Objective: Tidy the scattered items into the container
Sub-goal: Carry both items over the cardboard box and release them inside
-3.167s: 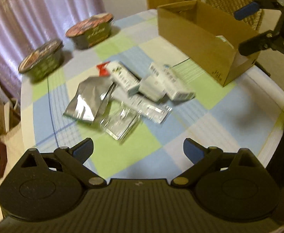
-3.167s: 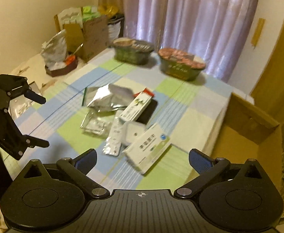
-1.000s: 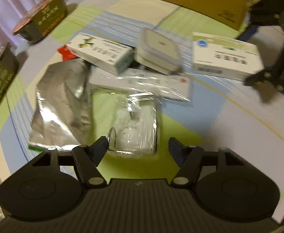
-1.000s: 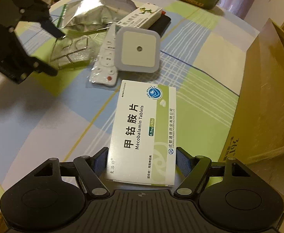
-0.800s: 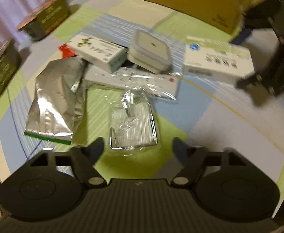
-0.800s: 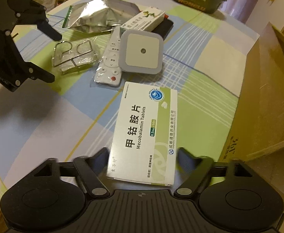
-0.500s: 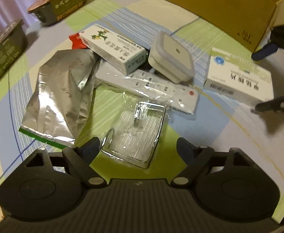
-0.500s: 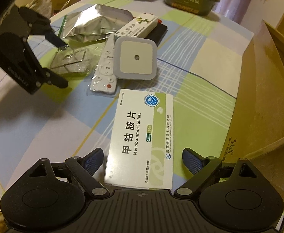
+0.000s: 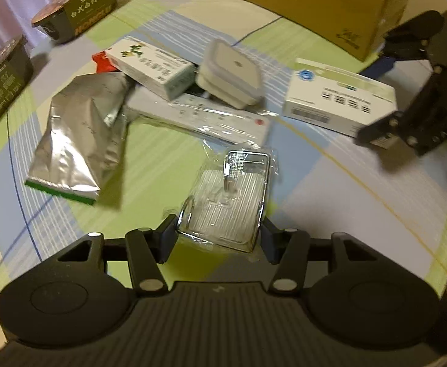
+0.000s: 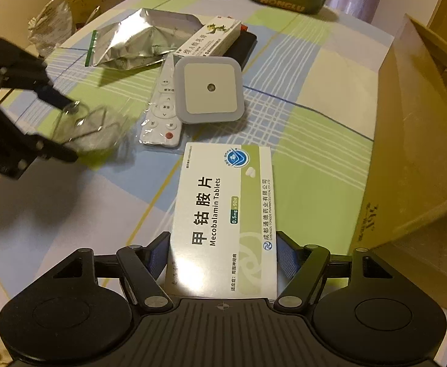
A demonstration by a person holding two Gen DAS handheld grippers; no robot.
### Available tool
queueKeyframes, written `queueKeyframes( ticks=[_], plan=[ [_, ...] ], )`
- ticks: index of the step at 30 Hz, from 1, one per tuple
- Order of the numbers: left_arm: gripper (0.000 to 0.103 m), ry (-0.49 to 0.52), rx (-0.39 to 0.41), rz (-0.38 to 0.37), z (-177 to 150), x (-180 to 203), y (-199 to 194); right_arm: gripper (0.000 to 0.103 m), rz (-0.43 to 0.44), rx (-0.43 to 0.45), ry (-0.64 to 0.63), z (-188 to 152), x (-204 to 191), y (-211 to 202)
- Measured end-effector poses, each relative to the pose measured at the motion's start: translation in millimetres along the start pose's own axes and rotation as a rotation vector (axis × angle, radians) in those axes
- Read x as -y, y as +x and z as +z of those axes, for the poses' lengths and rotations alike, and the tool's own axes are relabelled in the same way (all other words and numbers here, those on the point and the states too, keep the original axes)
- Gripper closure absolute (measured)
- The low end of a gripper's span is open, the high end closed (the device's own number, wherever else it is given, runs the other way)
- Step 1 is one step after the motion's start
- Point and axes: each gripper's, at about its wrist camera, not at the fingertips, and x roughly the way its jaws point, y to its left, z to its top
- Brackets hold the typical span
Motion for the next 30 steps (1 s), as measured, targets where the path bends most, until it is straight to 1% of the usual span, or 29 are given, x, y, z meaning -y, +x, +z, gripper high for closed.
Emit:
queueKeyframes(
  ticks=[8,17,23,27,30],
  plan=[
    [0.053,-0.021,0.027,-0.005,-2,23,-31,0.03,-0.029,0.051,-0.004,-4,-6,-36],
    [0.053,-0.019,0.089,0.005,19,47,-74,0.03,-0.073,0.129,0.021,-11,-3,-95],
    [0.053,0.001,0.128,0.012,46,66,-94,0.03,-0.126,0.193,0.054,-11,20,-141],
    [0.053,0.023,0.158,0.014,74,80,-103,0.03,-0.167,0.231,0.102,-10,50,-169],
    [0.053,0.029,0.182,0.015,101,90,-107,0.03,-0.198,0.248,0.141,-8,75,-182]
  ],
)
